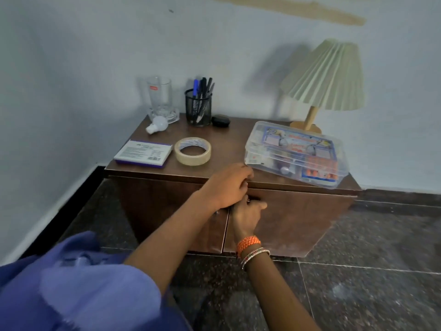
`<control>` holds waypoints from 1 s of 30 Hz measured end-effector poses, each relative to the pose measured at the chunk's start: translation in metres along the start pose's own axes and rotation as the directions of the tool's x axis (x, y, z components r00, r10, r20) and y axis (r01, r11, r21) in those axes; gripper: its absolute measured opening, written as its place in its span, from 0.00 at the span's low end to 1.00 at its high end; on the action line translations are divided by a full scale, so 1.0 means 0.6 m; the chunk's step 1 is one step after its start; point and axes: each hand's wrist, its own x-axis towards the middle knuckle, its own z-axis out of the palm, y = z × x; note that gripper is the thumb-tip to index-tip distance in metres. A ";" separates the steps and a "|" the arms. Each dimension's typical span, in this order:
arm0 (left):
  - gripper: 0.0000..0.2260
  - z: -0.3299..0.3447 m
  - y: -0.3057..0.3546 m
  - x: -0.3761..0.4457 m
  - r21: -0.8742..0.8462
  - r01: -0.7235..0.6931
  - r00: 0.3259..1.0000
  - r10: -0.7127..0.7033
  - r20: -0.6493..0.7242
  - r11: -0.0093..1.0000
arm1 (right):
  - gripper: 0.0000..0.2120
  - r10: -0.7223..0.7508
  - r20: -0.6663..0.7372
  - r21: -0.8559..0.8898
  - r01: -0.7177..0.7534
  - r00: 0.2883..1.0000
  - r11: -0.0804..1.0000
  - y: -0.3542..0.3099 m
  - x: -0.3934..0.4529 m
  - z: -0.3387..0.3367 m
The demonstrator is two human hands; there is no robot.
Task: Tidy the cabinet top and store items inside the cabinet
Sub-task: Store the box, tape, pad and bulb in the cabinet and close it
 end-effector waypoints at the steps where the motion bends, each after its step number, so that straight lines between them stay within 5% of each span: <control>1: 0.11 0.013 -0.006 -0.003 -0.017 0.012 0.998 -0.013 -0.053 1.000 | 0.10 -0.011 -0.007 -0.023 0.010 1.000 1.000 0.003 0.002 0.000; 4: 0.10 0.040 -0.015 -0.010 -0.056 0.012 0.983 -0.022 -0.180 0.998 | 0.07 -0.107 -0.017 -0.094 0.105 0.994 0.990 0.018 0.004 -0.004; 12: 0.11 0.055 -0.022 -0.024 0.066 -0.068 0.968 0.082 -0.235 0.996 | 0.13 -0.198 -0.037 -0.106 0.193 0.979 0.975 0.043 0.015 -0.014; 21: 0.17 0.084 -0.023 -0.039 0.325 -0.116 0.962 0.188 -0.199 0.939 | 0.25 0.044 0.096 0.168 -0.059 0.994 0.984 0.046 0.032 -0.059; 30: 0.15 0.101 -0.007 -0.061 0.417 -0.135 0.939 0.250 -0.236 0.899 | 0.27 0.085 0.140 0.113 -0.101 0.986 0.988 0.048 0.015 -0.096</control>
